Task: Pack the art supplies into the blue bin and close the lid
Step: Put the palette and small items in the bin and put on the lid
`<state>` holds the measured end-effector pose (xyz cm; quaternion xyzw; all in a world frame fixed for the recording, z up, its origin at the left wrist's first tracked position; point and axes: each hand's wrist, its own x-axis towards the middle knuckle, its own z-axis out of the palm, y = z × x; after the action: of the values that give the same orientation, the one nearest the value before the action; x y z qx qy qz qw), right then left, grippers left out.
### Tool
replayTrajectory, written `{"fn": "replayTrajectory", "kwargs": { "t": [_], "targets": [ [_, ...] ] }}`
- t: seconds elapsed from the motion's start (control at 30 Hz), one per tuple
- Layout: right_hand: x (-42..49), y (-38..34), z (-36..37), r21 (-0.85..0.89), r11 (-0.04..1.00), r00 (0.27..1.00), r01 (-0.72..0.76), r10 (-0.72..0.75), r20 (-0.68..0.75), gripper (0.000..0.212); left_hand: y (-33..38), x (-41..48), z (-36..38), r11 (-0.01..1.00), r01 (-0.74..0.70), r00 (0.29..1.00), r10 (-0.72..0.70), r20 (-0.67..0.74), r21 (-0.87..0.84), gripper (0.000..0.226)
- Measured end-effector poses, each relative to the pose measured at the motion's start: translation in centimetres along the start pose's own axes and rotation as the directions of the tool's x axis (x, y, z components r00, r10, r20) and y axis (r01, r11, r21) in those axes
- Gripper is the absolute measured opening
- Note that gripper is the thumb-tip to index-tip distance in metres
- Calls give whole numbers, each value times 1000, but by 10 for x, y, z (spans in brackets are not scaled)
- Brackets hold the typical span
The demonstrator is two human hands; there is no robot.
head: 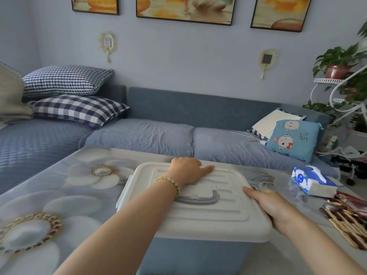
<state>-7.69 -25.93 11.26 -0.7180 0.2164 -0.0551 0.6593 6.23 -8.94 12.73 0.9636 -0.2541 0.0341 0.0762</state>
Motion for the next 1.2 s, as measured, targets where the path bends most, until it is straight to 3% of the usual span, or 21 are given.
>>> {"fn": "replayTrajectory", "kwargs": {
  "t": [0.1,0.2,0.37,0.43,0.5,0.63,0.7,0.73,0.8,0.87,0.93,1.0,1.07,1.2],
  "targets": [
    [7,3,6,-197,980,994,38,-58,-97,20,1,-1,0,1000,-6,1000,6,-9,-3,65],
    [10,4,11,-455,887,969,81,-177,-173,26,0,-2,-1,1000,-12,1000,12,-5,15,64],
    [10,3,13,-568,815,967,111,-222,-129,31,-2,-11,-5,995,-28,999,24,-39,-98,57],
    [7,1,13,-605,788,967,114,-227,-113,40,-11,-26,-10,991,-117,992,114,-47,-70,45],
    [5,-1,13,-627,770,971,119,-222,-88,49,-31,-46,-15,987,-162,985,161,-56,-18,47],
    [0,-15,34,-820,516,920,246,-391,30,49,-92,-96,-30,977,129,991,-135,-24,-172,81],
    [-2,-32,67,-764,477,841,435,-518,156,43,-115,-121,-36,868,300,952,-297,71,-395,101],
    [-3,-41,88,-721,455,797,523,-561,224,41,-122,-130,-35,763,353,933,-328,146,-541,104],
    [0,-57,132,-668,409,746,622,-570,345,41,-127,-143,-22,495,399,916,-253,311,-772,91],
    [9,-68,172,-658,414,765,629,-478,431,49,-131,-147,-6,314,418,908,-170,382,-853,76],
    [19,-72,200,-706,413,817,575,-331,472,57,-132,-147,4,240,429,902,-163,400,-871,73],
    [26,-68,216,-786,314,846,533,-228,482,63,-132,-146,7,222,433,900,-164,404,-874,69],
    [30,-65,223,-827,232,857,513,-201,475,64,-132,-146,11,198,445,894,-149,422,-873,66],
    [31,-64,223,-829,254,867,498,-185,463,63,-129,-149,19,129,482,874,-134,466,-867,65]
  ]
}}
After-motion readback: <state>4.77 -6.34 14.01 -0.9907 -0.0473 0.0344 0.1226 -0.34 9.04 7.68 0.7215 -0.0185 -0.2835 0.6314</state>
